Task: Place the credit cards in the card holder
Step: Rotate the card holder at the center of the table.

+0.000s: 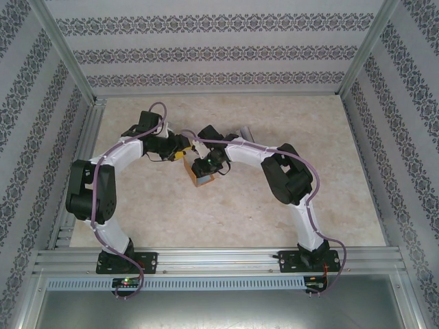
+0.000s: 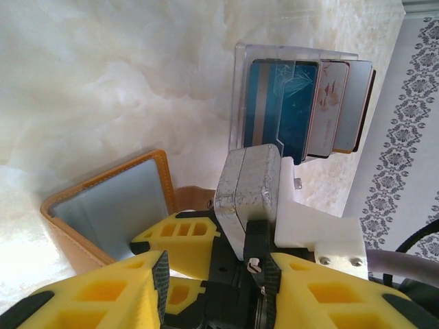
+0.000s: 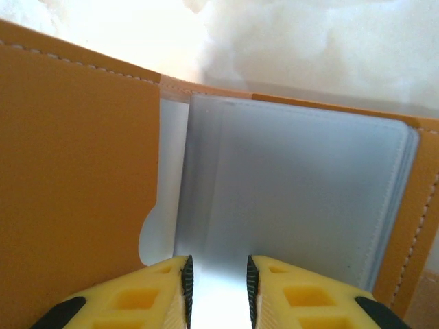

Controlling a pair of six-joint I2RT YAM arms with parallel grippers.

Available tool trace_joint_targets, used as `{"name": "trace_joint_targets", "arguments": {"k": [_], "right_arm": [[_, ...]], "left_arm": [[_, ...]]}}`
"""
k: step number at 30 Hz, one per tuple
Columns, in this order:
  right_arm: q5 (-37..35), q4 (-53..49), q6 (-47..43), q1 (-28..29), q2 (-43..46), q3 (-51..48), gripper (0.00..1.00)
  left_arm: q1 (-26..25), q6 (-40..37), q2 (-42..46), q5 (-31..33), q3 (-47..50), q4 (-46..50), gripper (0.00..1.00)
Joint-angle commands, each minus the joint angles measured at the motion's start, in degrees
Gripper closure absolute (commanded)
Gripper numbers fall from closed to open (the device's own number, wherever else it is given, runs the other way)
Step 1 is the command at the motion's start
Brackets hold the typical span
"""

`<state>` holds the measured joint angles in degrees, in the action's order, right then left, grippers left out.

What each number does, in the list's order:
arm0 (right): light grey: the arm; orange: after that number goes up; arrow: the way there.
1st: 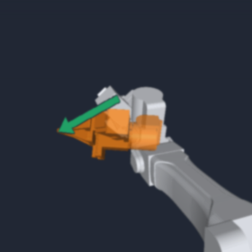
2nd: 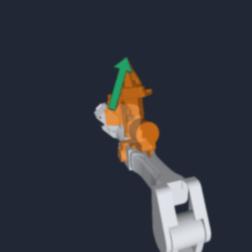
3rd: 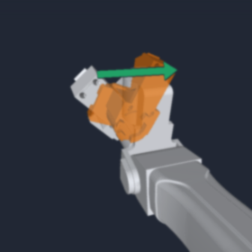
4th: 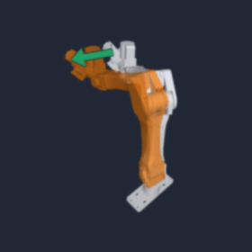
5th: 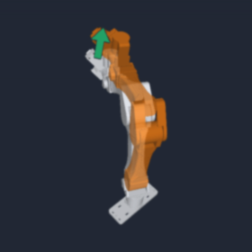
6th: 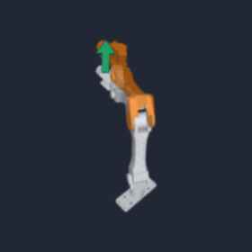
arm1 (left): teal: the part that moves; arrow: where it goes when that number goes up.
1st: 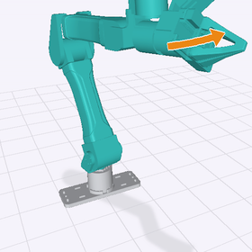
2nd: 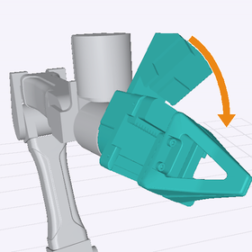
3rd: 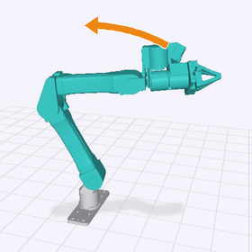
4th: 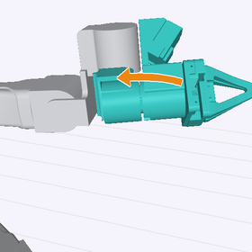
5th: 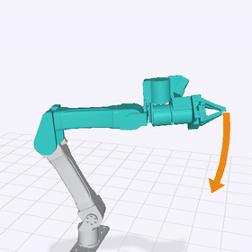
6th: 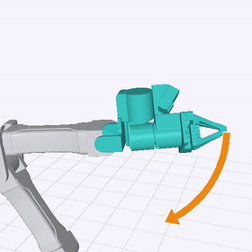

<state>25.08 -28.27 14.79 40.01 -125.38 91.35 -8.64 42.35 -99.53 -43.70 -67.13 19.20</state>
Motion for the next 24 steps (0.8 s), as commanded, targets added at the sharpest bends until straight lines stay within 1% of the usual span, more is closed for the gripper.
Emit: {"name": "trace_joint_targets", "arguments": {"k": [1,5,17,21,24], "right_arm": [[-0.57,0.50,-0.20,0.82,1.78,-0.56,0.70],[0.05,0.97,-0.22,0.69,1.63,-0.72,0.70],[0.33,2.86,0.75,-1.05,2.56,-2.66,0.70],[-0.46,3.34,1.64,-1.83,2.37,-2.68,0.70],[-0.73,3.78,2.60,-2.27,1.86,-2.43,0.70]], "left_arm": [[-0.70,-2.66,-0.59,0.35,1.65,3.12,0.57],[-0.67,-5.15,0.04,2.67,4.19,5.99,0.57],[-0.58,-8.31,2.41,4.18,9.87,9.86,0.57],[-0.58,-7.28,4.68,4.35,13.18,9.30,0.57],[-0.58,-5.44,6.45,3.06,15.78,7.45,0.58]]}}
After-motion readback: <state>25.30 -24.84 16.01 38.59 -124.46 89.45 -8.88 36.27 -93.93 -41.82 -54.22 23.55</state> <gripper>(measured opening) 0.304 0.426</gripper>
